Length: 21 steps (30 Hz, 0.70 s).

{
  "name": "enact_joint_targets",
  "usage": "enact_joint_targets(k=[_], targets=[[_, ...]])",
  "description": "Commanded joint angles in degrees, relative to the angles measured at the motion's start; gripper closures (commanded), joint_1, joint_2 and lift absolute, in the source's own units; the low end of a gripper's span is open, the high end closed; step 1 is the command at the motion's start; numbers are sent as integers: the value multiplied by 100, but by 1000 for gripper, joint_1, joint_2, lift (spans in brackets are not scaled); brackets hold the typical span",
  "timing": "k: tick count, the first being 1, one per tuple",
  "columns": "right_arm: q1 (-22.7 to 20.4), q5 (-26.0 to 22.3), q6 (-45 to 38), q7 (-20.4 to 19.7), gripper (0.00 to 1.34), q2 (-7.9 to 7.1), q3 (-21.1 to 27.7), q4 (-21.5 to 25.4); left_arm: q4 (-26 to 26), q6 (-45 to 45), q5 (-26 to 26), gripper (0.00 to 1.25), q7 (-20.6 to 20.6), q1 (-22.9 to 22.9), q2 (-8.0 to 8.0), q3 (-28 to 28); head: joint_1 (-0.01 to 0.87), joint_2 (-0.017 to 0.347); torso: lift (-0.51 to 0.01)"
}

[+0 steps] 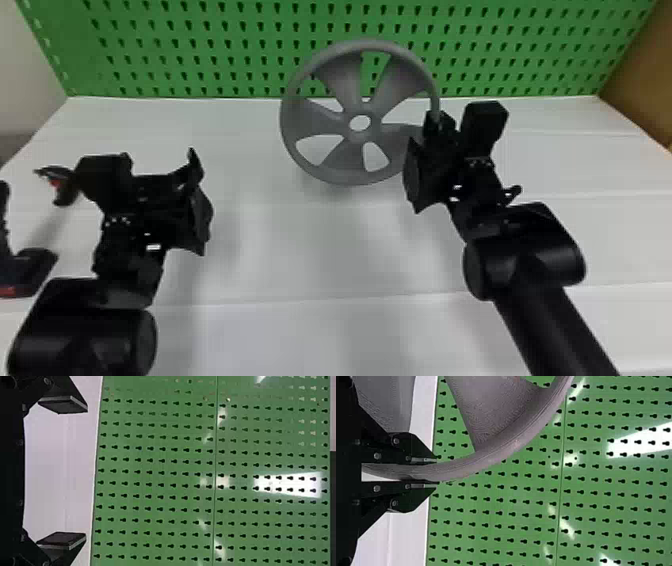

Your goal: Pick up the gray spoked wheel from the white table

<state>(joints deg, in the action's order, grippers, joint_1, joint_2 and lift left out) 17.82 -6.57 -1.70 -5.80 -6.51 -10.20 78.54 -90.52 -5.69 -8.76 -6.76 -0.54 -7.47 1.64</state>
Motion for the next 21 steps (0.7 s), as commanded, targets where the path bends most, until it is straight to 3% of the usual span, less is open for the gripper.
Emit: enact_joint_targets(k=[1,21], targets=[[-7,15,82,0,1121,-17,27,-23,0,7,-2,148,0,-8,0,12,765,2,-96],[-279,86,82,-9,1121,45,132,-23,0,156,94,148,334,36,0,-32,765,2,-96]])
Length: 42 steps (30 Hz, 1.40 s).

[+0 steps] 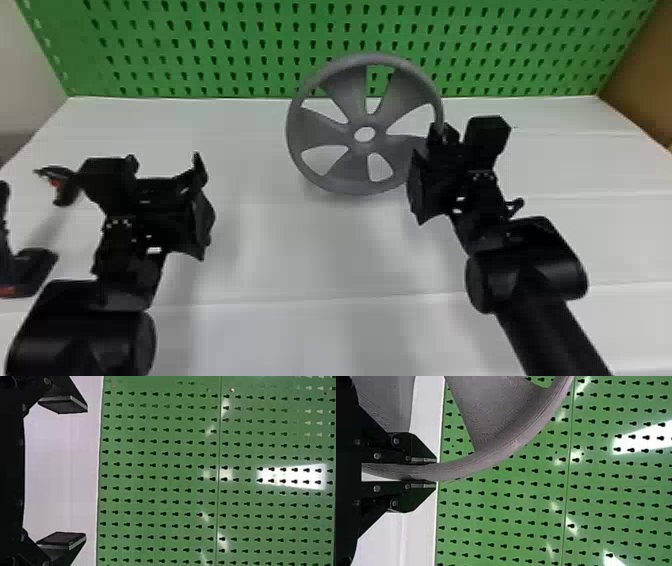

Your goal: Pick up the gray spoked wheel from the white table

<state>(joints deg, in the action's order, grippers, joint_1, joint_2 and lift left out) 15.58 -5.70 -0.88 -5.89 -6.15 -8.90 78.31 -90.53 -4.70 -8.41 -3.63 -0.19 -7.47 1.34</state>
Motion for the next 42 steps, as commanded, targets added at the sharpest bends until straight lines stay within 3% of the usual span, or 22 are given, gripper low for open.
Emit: enact_joint_targets(k=[1,11,42], targets=[[-64,7,-9,0,1121,9,-7,0,-8,48,85,148,21,1,0,-3,765,2,-96],[-99,16,-9,0,1121,17,-15,0,-131,277,235,148,-173,10,18,-20,765,2,-96],[-55,-54,-61,0,1121,-9,-138,88,-201,462,296,148,-181,10,44,-99,765,2,-96]])
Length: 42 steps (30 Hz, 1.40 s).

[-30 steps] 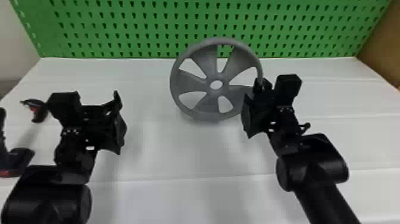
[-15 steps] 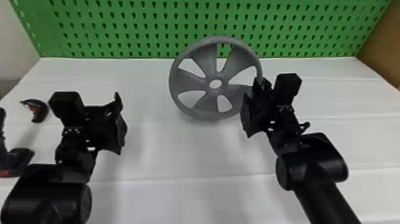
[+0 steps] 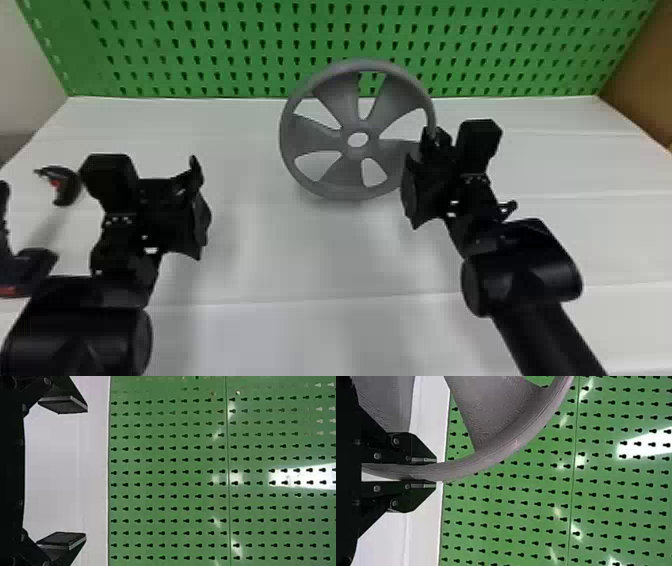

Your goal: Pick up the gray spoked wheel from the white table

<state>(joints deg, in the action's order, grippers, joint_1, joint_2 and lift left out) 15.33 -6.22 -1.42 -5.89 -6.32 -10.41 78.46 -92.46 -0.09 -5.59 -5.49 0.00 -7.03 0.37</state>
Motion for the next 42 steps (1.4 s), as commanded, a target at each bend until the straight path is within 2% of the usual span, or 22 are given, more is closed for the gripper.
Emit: enact_joint_targets(k=[1,18,42], targets=[[-39,-2,-8,0,1121,8,12,99,-9,0,14,148,-5,-9,0,-2,765,2,-96],[-92,15,-78,0,1121,26,197,363,-141,106,85,148,-14,0,9,-28,765,2,-96],[-48,-143,-228,0,1121,35,171,363,-141,115,85,148,-14,9,17,-37,765,2,-96]])
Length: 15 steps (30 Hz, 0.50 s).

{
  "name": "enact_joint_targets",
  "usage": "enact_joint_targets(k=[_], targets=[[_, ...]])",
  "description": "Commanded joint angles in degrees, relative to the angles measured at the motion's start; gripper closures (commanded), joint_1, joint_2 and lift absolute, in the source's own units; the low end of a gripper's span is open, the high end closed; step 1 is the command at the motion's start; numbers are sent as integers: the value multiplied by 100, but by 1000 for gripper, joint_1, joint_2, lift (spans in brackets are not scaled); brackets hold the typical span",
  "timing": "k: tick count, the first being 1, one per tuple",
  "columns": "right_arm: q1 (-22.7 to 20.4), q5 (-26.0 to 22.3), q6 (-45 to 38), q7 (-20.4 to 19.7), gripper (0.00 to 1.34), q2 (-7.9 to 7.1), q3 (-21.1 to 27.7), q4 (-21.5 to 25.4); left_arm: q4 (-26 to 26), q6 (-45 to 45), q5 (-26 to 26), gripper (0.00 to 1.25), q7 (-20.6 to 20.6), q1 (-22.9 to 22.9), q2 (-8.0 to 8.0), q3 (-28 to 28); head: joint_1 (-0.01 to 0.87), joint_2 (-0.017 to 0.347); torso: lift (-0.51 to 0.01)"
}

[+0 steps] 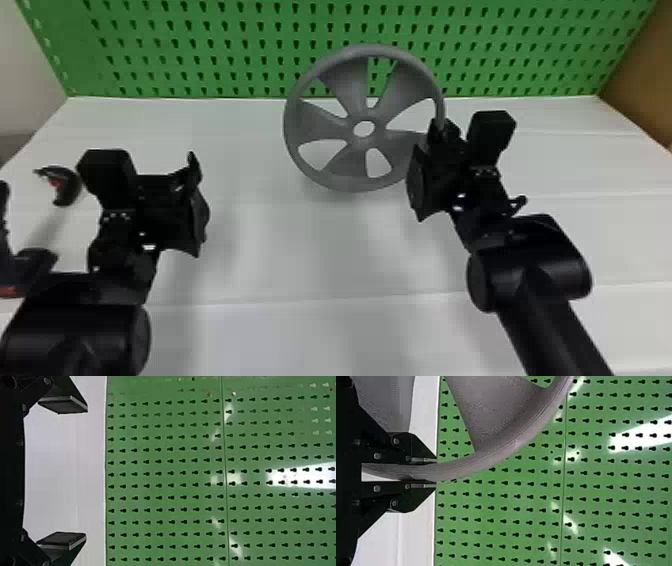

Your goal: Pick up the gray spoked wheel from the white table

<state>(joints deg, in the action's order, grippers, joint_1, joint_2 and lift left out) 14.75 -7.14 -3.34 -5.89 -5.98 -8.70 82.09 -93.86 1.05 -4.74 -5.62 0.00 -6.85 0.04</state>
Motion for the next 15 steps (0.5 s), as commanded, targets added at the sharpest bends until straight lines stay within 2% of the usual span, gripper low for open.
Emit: enact_joint_targets(k=[1,15], targets=[[11,-69,-36,0,1121,1,8,0,0,9,0,148,0,8,0,-4,765,2,-96],[11,-121,-80,0,1121,1,8,0,0,18,9,148,0,-9,0,-13,765,2,-96]])
